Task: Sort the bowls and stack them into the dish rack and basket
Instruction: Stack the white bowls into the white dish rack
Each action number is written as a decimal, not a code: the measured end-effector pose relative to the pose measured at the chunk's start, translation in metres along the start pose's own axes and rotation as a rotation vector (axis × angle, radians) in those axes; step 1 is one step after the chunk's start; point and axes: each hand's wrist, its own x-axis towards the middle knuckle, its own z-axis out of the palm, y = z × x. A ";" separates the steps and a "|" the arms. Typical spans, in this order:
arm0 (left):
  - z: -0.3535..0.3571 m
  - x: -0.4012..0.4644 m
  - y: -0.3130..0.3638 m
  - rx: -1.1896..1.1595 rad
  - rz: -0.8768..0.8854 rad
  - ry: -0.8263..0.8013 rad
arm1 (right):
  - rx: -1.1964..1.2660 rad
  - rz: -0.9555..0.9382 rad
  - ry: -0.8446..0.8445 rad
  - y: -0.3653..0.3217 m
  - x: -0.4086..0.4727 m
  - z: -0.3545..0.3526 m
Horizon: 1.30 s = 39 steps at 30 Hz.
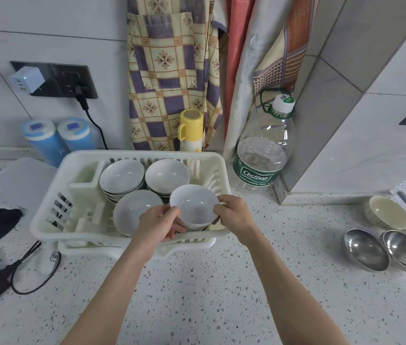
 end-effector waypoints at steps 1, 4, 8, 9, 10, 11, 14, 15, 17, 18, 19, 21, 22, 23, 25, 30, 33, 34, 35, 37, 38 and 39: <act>0.000 0.000 -0.001 0.035 0.013 -0.008 | -0.011 0.002 0.002 0.000 0.000 0.000; -0.001 0.002 -0.005 0.062 0.069 0.013 | -0.023 0.013 0.011 0.001 0.002 0.001; -0.003 0.006 -0.013 0.164 0.119 0.063 | -0.085 0.040 0.016 0.001 0.005 0.004; -0.002 0.006 -0.013 0.187 0.131 0.081 | -0.102 0.042 0.022 0.000 0.005 0.004; -0.002 0.006 -0.014 0.201 0.142 0.099 | -0.119 0.040 0.028 0.000 0.005 0.005; -0.002 0.005 -0.015 0.213 0.152 0.114 | -0.136 0.037 0.031 0.000 0.005 0.005; -0.002 0.003 -0.016 0.265 0.165 0.146 | -0.179 0.031 0.033 -0.002 0.004 0.007; -0.002 0.002 -0.015 0.277 0.174 0.147 | -0.193 0.034 0.033 -0.003 0.004 0.008; -0.001 0.000 -0.013 0.276 0.191 0.132 | -0.228 0.042 0.026 -0.004 0.004 0.009; 0.000 -0.001 -0.012 0.271 0.189 0.111 | -0.248 0.045 0.021 -0.004 0.004 0.009; 0.001 -0.003 -0.011 0.268 0.185 0.082 | -0.272 0.046 0.016 -0.004 0.004 0.010; 0.002 -0.003 -0.013 0.284 0.181 0.028 | -0.334 0.040 0.002 -0.005 0.005 0.010; 0.002 -0.003 -0.013 0.304 0.179 0.007 | -0.369 0.037 -0.007 -0.005 0.005 0.011; 0.002 -0.002 -0.014 0.328 0.176 -0.011 | -0.403 0.033 -0.013 -0.006 0.005 0.012; 0.002 -0.001 -0.013 0.355 0.167 -0.033 | -0.462 0.025 -0.014 -0.005 0.006 0.014; 0.001 0.001 -0.016 0.368 0.172 -0.053 | -0.616 -0.014 0.003 -0.004 0.008 0.018; 0.003 0.002 -0.017 0.422 0.189 -0.040 | -0.738 -0.037 0.022 -0.005 0.009 0.021; 0.004 0.001 -0.017 0.436 0.192 -0.031 | -0.771 -0.039 0.024 -0.005 0.008 0.023; 0.005 0.001 -0.017 0.443 0.193 -0.022 | -0.796 -0.038 0.026 -0.006 0.008 0.024; 0.005 0.001 -0.016 0.447 0.190 -0.012 | -0.826 -0.039 0.036 -0.005 0.008 0.026; 0.006 0.000 -0.015 0.453 0.189 -0.011 | -0.838 -0.039 0.042 -0.005 0.008 0.027; 0.006 -0.001 -0.014 0.462 0.190 -0.008 | -0.851 -0.036 0.047 -0.005 0.008 0.029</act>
